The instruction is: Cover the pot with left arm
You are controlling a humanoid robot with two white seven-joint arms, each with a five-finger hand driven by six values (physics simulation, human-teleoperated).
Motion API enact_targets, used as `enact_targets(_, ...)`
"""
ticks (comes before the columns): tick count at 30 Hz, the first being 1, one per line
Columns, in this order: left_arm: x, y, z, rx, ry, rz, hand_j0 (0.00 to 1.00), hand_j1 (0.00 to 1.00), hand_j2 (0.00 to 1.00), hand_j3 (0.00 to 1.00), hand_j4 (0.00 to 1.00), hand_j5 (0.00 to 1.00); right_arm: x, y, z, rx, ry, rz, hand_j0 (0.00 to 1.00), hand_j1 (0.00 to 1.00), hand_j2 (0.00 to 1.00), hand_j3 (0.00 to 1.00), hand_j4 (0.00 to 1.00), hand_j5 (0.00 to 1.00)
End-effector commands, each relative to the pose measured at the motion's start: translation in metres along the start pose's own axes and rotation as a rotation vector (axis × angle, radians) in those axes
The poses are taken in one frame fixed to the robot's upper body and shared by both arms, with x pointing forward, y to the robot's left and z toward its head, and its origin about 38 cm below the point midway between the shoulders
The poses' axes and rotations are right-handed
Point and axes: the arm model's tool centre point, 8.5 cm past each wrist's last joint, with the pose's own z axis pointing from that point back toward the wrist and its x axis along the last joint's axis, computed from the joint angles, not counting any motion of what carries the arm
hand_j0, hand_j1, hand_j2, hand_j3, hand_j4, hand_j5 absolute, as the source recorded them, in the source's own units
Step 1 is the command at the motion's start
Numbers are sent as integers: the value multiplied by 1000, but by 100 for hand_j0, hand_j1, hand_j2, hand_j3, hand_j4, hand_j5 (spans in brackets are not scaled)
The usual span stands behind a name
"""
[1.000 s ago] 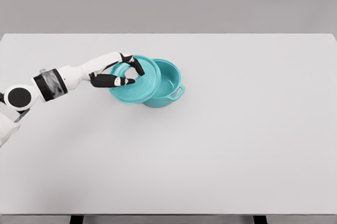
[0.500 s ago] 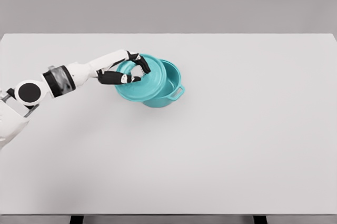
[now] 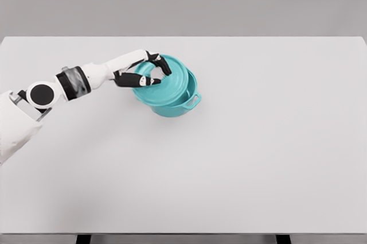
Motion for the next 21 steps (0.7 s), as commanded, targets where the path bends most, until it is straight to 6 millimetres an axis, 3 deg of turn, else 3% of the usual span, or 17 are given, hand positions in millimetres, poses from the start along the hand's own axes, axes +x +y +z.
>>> enact_targets(1, -2, -3, -4, -4, -1, 15, 52, 52, 52, 52, 52, 52, 0, 0, 0, 0, 0, 1, 100, 100, 100, 100, 100, 100)
enact_targets(7, -6, -10, -16, -25, 9, 27, 52, 52, 52, 52, 52, 52, 0, 0, 0, 0, 0, 1, 100, 100, 100, 100, 100, 100)
enact_targets(21, -8, -9, -24, -20, 24, 42, 52, 52, 52, 52, 52, 52, 0, 0, 0, 0, 0, 1, 100, 100, 100, 100, 100, 100)
